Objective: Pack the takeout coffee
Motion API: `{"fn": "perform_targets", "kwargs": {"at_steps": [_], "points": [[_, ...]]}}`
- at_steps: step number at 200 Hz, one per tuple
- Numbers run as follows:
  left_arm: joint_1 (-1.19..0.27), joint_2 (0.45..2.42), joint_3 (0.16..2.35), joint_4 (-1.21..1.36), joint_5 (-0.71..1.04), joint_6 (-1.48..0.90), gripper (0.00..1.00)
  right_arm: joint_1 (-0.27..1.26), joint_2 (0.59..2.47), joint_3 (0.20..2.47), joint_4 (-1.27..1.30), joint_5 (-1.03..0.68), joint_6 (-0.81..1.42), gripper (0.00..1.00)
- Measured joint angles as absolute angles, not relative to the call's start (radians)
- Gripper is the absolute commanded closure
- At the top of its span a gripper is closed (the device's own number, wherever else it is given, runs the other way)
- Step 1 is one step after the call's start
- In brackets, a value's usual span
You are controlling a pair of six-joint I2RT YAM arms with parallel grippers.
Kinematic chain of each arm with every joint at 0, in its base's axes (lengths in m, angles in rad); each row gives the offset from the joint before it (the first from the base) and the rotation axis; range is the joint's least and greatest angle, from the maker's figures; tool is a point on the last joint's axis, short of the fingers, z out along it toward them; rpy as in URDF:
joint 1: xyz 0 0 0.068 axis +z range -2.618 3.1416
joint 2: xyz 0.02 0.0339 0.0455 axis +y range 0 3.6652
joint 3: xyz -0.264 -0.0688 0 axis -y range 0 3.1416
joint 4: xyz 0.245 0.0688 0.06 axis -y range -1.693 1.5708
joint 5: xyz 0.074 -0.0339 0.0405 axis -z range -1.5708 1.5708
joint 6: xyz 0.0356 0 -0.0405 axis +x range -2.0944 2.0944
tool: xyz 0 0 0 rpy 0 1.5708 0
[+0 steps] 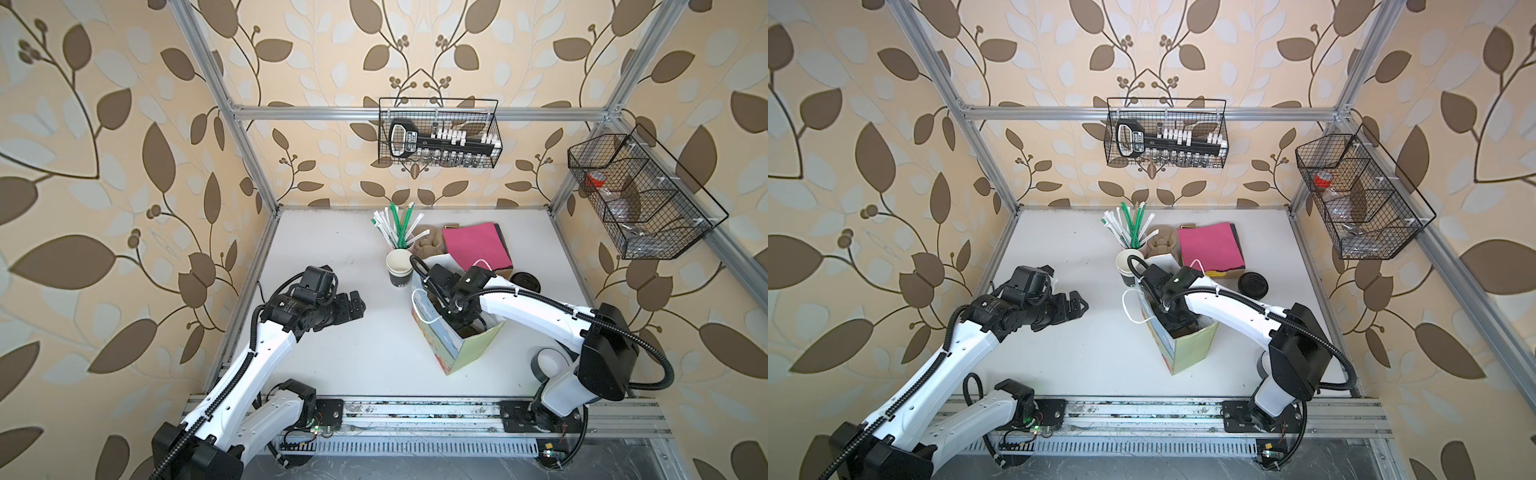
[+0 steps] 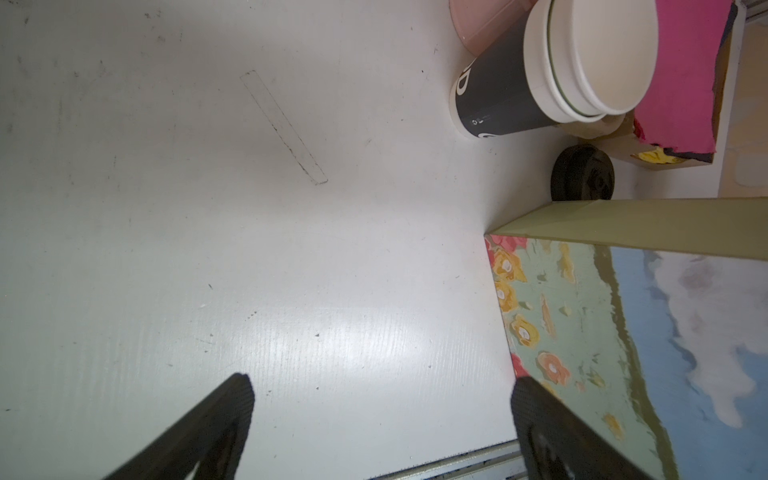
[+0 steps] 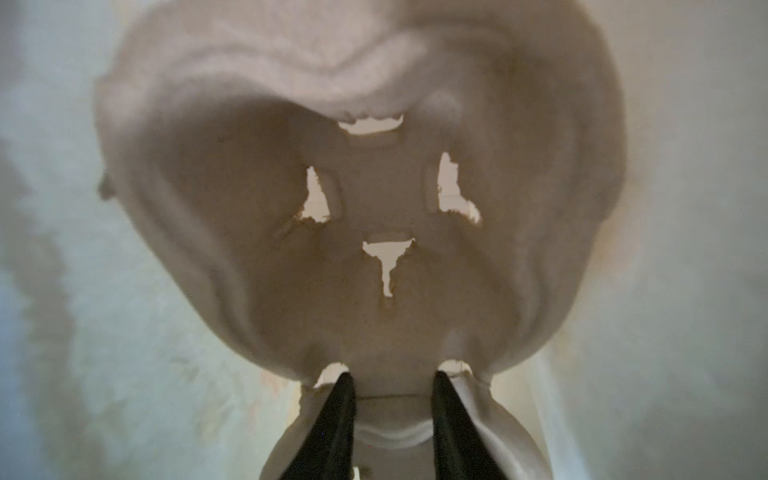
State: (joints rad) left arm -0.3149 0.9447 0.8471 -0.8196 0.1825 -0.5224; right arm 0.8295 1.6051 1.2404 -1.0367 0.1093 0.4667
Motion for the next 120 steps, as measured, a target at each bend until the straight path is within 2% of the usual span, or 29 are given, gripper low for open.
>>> {"fn": "perform_targets", "kwargs": {"at_steps": [120], "points": [[-0.315, 0.95, 0.847, -0.82, 0.183, -0.522, 0.01, 0.845, 1.578, 1.182, -1.003, 0.078, 0.478, 0.68]]}}
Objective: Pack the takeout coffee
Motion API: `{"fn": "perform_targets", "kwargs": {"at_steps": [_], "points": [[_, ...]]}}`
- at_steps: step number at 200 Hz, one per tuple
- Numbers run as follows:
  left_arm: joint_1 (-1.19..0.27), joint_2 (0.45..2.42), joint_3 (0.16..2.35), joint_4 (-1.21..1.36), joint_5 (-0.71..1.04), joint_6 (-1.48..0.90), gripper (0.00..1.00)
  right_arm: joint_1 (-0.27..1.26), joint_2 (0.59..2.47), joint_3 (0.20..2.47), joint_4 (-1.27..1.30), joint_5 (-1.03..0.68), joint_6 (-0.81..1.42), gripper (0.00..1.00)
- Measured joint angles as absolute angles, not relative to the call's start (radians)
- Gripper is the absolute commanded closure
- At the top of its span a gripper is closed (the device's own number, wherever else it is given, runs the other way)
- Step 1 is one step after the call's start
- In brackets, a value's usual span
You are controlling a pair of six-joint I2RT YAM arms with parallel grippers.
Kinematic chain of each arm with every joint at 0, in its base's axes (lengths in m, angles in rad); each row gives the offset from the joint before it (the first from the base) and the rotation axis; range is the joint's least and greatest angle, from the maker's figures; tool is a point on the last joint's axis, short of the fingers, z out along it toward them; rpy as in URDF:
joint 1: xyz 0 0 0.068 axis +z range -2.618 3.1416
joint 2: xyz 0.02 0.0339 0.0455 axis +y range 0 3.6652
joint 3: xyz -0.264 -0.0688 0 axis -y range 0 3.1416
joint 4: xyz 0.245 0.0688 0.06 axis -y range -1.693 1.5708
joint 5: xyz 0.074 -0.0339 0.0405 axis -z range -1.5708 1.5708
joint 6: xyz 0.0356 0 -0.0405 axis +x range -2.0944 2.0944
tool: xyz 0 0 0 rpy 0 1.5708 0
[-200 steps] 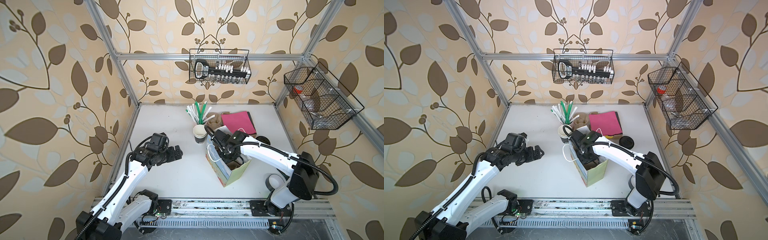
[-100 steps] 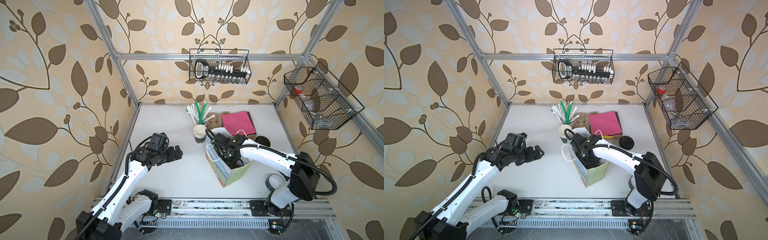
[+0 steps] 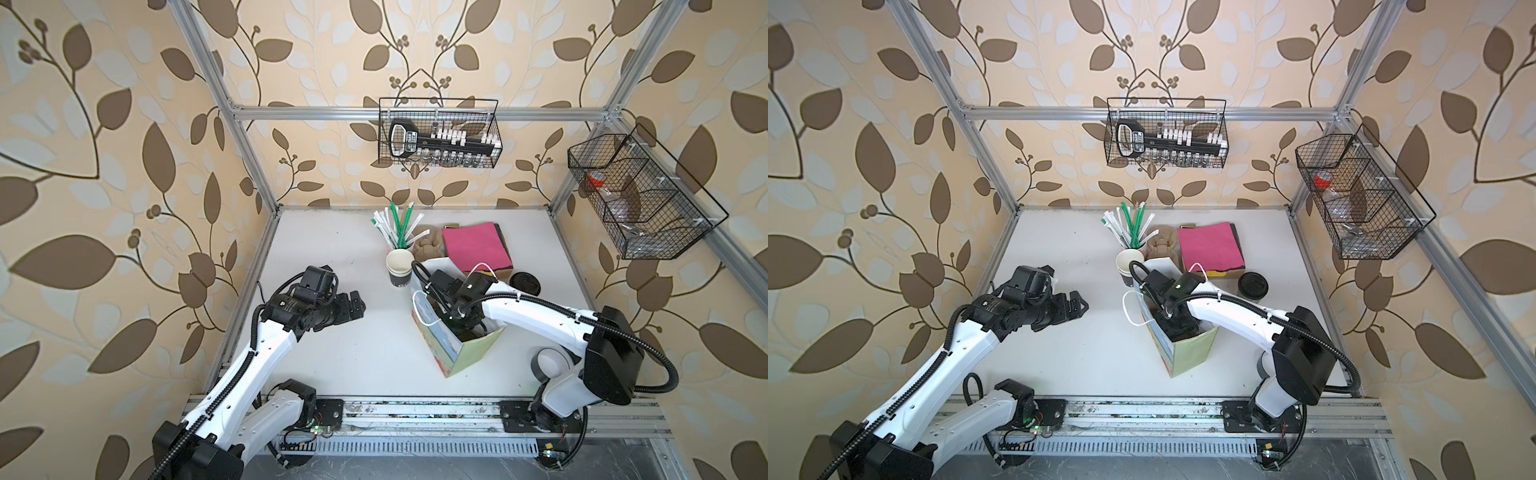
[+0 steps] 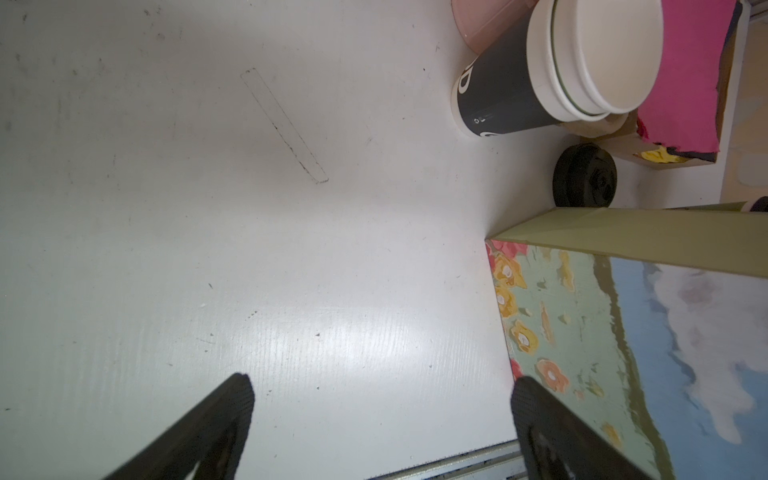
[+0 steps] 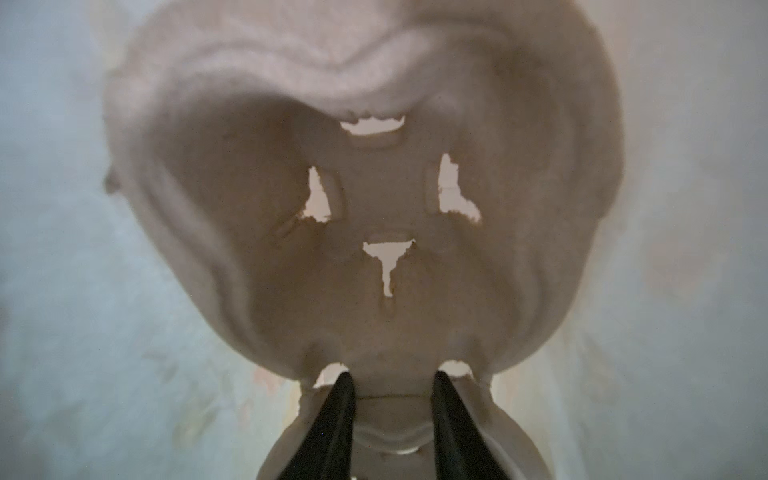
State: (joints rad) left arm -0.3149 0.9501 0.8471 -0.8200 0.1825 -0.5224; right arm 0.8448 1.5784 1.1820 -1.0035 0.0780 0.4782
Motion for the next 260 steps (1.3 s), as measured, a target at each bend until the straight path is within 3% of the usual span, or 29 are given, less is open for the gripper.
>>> {"fn": "perform_targets", "kwargs": {"at_steps": [260], "points": [[-0.315, 0.951, 0.847, -0.821, 0.183, -0.522, 0.01, 0.818, 1.679, 1.048, -0.879, 0.044, 0.472, 0.66]]}}
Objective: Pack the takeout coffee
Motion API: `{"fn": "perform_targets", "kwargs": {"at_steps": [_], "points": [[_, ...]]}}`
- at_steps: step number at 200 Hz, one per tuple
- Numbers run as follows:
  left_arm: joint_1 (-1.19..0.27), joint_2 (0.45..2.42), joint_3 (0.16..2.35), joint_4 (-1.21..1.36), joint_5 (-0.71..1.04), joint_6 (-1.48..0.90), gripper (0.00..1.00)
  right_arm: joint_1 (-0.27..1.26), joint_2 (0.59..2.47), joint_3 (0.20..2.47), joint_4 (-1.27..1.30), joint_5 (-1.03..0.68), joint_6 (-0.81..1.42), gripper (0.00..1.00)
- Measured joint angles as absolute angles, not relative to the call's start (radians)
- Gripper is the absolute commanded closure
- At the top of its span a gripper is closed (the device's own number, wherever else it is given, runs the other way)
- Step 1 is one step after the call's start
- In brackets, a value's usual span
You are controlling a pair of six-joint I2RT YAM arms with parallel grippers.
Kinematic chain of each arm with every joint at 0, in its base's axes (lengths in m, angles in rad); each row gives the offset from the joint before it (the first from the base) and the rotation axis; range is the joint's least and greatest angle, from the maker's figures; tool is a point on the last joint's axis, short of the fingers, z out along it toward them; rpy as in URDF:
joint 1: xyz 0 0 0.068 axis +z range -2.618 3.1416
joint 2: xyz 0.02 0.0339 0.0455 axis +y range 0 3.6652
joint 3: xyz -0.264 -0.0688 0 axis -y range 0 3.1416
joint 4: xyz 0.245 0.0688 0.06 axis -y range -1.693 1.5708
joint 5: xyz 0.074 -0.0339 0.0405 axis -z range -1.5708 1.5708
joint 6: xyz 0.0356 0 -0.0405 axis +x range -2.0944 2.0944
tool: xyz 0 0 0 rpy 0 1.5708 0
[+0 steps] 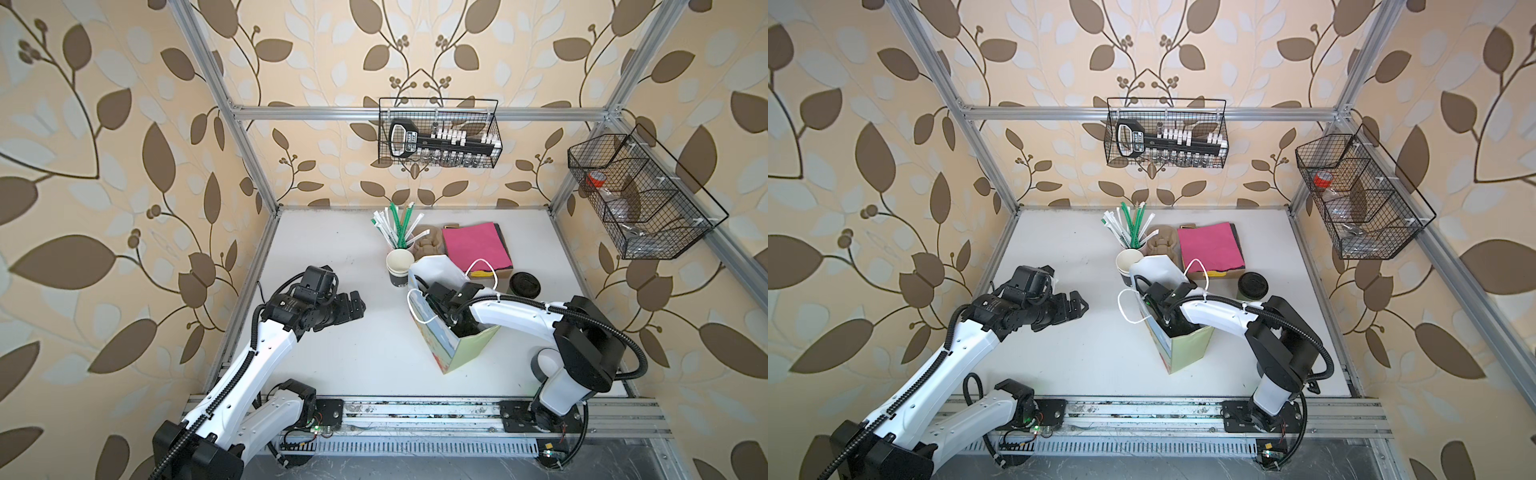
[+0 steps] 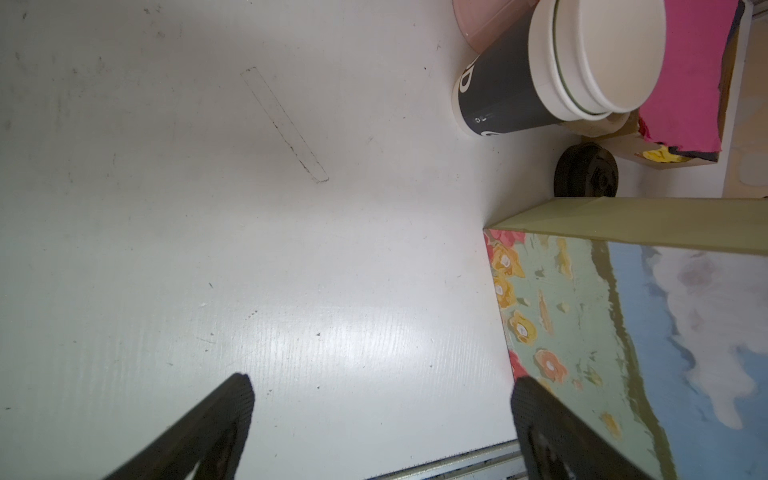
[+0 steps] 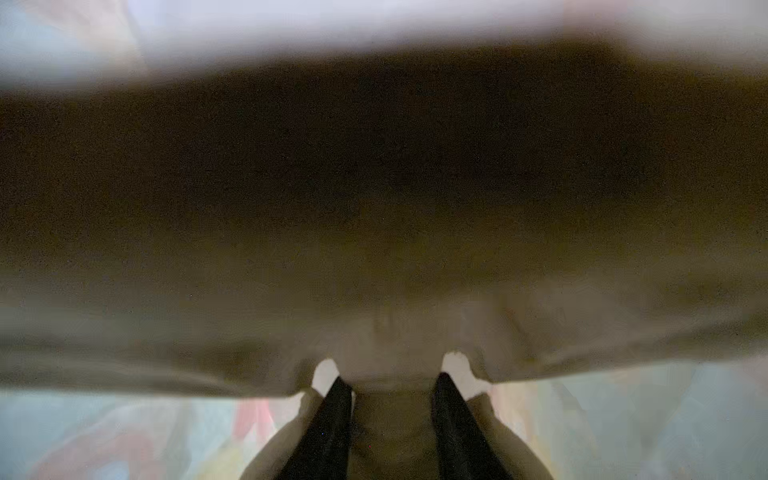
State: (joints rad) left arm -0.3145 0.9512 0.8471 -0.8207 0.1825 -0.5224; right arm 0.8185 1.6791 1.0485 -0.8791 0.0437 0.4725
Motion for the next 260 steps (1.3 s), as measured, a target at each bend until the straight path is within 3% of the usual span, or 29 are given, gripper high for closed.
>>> {"fn": "perform_targets", "kwargs": {"at_steps": [102, 177, 260], "points": [[-0.315, 0.958, 0.847, -0.827, 0.183, -0.522, 0.01, 0.821, 1.681, 1.034, -0.85, 0.042, 0.475, 0.6], [-0.315, 0.958, 0.847, -0.827, 0.183, -0.522, 0.01, 0.834, 1.682, 1.045, -0.863, 0.06, 0.477, 0.34], [-0.315, 0.966, 0.847, -0.827, 0.183, -0.522, 0.01, 0.847, 1.655, 1.145, -0.947, 0.078, 0.479, 0.12]]}}
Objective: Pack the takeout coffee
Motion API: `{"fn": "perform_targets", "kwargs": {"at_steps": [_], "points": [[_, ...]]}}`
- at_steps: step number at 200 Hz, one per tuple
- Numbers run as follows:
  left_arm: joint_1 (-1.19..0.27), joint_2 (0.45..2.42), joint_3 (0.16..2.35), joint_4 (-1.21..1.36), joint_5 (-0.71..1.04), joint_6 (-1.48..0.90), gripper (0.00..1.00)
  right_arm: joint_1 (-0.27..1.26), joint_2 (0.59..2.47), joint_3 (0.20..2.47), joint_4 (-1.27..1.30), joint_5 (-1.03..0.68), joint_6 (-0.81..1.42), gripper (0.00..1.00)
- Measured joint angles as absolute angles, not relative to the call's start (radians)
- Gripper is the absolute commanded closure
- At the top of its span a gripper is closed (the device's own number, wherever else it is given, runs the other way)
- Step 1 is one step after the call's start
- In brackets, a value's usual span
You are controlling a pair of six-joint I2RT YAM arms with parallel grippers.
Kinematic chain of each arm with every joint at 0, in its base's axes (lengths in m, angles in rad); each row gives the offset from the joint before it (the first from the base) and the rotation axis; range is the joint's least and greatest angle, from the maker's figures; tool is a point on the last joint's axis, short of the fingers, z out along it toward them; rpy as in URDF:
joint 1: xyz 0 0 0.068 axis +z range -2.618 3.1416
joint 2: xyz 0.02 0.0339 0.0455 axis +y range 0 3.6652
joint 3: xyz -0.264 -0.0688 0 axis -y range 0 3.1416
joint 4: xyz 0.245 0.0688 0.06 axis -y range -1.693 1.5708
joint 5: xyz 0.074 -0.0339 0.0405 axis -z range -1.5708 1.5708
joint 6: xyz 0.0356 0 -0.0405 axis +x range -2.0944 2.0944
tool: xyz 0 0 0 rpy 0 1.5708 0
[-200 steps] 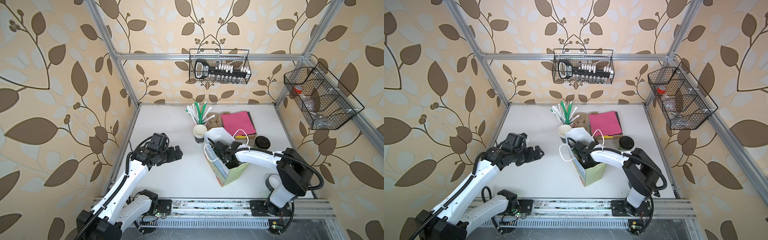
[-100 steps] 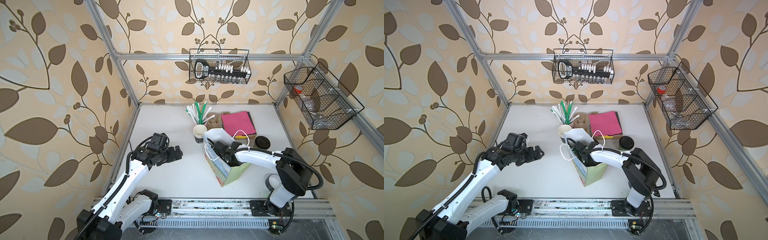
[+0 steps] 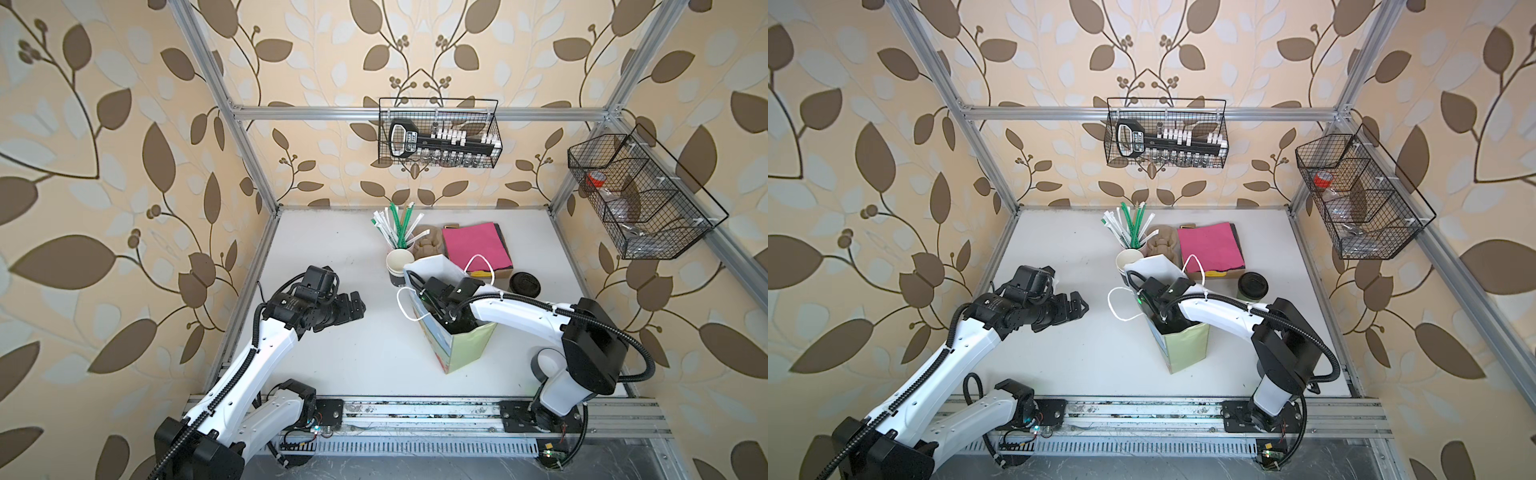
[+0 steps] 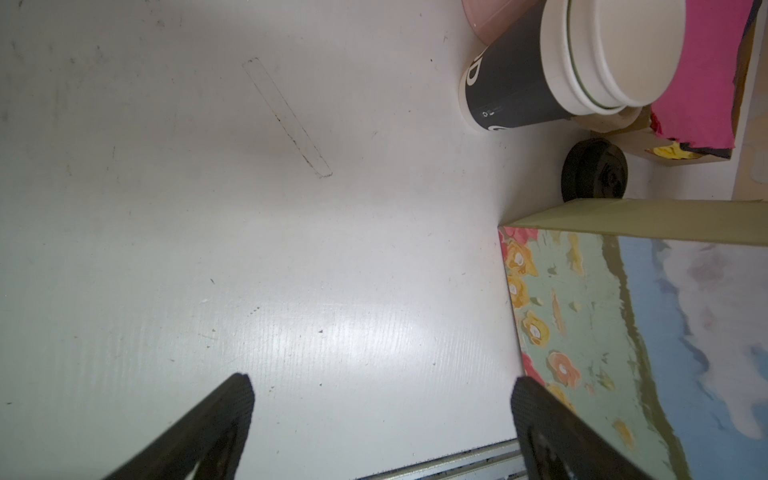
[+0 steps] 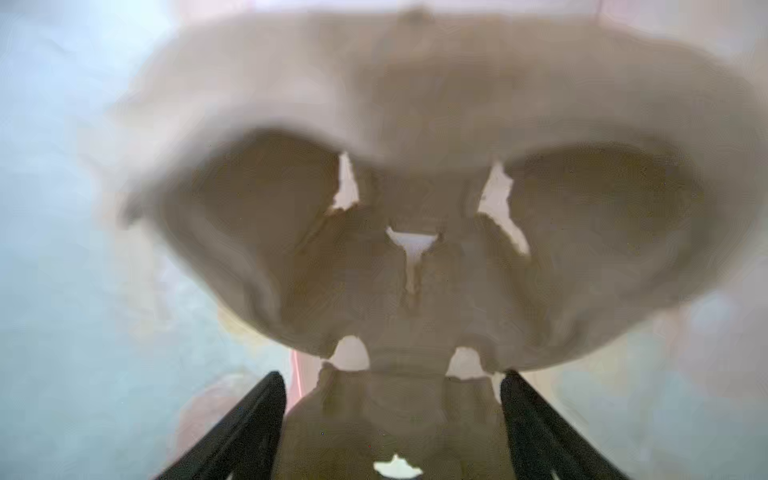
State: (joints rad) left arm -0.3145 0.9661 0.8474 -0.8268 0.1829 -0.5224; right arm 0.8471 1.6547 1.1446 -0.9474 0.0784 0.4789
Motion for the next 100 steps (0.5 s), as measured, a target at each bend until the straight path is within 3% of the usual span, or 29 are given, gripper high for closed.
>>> {"fn": "perform_targets", "kwargs": {"at_steps": [100], "points": [[-0.315, 0.976, 0.847, -0.827, 0.184, -0.523, 0.01, 0.844, 1.642, 1.179, -0.954, 0.102, 0.478, 0.09]]}}
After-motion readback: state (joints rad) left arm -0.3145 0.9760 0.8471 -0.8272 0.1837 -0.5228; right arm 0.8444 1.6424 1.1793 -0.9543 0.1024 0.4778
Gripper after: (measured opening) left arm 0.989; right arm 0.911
